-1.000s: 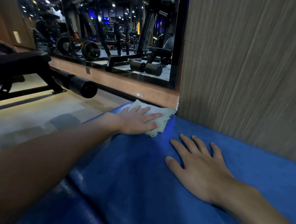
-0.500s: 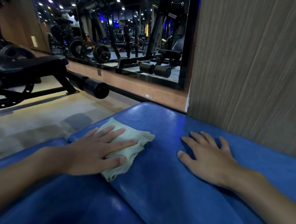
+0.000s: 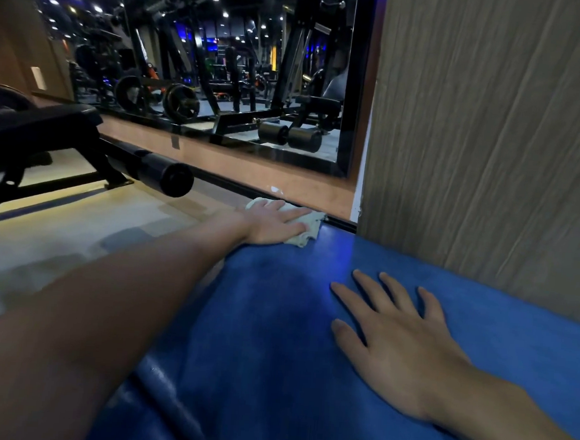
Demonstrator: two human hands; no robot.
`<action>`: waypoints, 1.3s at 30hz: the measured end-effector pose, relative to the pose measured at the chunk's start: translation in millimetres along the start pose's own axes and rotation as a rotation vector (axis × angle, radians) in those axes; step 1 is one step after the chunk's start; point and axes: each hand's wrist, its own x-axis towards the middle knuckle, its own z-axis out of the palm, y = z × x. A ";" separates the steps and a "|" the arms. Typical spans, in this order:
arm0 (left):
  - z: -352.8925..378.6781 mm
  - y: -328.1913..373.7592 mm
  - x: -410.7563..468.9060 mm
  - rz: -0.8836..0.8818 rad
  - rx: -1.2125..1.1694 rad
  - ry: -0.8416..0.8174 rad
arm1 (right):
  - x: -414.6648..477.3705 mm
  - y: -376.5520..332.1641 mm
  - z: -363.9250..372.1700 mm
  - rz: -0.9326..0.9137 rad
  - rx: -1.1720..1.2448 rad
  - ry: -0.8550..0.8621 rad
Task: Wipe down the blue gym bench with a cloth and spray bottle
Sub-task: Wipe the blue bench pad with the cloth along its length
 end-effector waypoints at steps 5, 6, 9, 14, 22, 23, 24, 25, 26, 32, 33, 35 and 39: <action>5.4 -9.4 -23.3 -0.012 -0.024 0.016 | -0.3 0.7 -1.1 0.007 0.014 -0.023; 7.0 -12.3 -34.7 -0.011 -0.020 0.013 | -0.6 0.5 -1.0 0.011 0.015 -0.028; 13.2 -25.2 -75.4 -0.016 0.017 0.015 | -0.8 0.2 -0.6 0.018 0.022 -0.030; 23.6 -43.3 -157.8 -0.034 -0.010 -0.027 | -4.2 -1.5 -1.5 0.019 0.030 0.007; 31.4 -55.4 -229.0 -0.062 -0.028 0.000 | -19.1 6.6 -13.5 0.061 0.027 0.035; 30.8 -55.1 -227.0 -0.067 -0.025 -0.004 | -22.1 13.4 -13.0 0.085 0.009 0.023; 29.7 -54.1 -222.1 -0.075 -0.025 -0.012 | -24.5 19.0 -11.7 0.110 -0.005 -0.001; 28.2 -52.6 -214.7 -0.084 -0.030 -0.020 | -26.5 22.7 -9.4 0.128 -0.004 -0.026; 26.5 -51.6 -204.8 -0.093 -0.034 -0.024 | -27.1 24.0 -6.8 0.137 0.002 -0.036; 16.8 -27.5 -115.2 -0.125 -0.032 0.008 | -24.1 25.1 -0.9 0.127 -0.001 -0.005; 14.9 -21.7 -99.7 -0.130 -0.039 0.008 | -24.3 25.3 -0.6 0.127 0.001 -0.007; 11.6 -10.8 -74.1 -0.125 -0.052 0.000 | -24.6 25.0 -0.5 0.126 0.000 -0.010; 8.3 6.7 -45.6 -0.107 -0.073 -0.025 | -25.4 24.4 -1.8 0.121 -0.001 0.001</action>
